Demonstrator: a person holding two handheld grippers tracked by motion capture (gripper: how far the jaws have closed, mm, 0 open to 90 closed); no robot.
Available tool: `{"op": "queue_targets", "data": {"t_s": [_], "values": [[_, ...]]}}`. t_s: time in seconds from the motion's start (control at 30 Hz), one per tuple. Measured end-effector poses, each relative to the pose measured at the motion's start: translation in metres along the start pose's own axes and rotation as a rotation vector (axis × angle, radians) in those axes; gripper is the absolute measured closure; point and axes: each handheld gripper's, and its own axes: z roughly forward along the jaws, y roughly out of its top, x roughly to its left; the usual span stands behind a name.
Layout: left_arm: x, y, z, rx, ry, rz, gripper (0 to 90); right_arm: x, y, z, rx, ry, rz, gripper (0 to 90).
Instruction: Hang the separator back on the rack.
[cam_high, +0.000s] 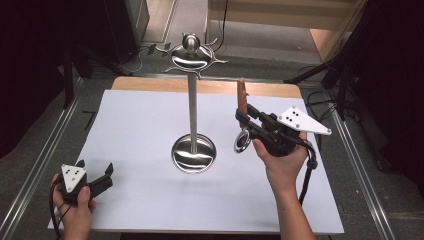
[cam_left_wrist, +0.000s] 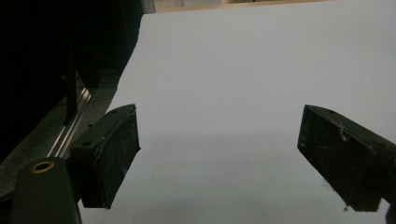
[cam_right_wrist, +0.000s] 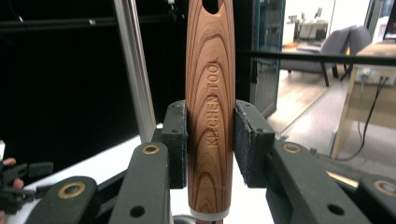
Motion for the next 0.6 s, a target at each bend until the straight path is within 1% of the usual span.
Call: {"op": "queue_targets", "data": {"t_s": [0.1, 0.17, 0.33, 0.37, 0.6], "values": [[0.000, 0.000, 0.000, -0.001, -0.001, 0.000, 13.8, 0.000, 0.005, 0.001, -0.024, 0.009, 0.009, 69.7], [0.000, 0.000, 0.000, -0.001, 0.000, 0.000, 13.8, 0.000, 0.008, 0.002, -0.036, 0.016, -0.007, 69.7], [0.000, 0.000, 0.000, -0.001, 0.000, 0.000, 13.8, 0.000, 0.015, 0.004, -0.057, 0.055, -0.003, 69.7], [0.000, 0.000, 0.000, -0.001, -0.001, -0.001, 13.8, -0.001, 0.016, 0.004, -0.068, 0.059, -0.010, 69.7], [0.000, 0.000, 0.000, -0.001, 0.000, 0.001, 13.8, -0.002, 0.021, 0.007, -0.101, 0.098, -0.012, 69.7]]}}
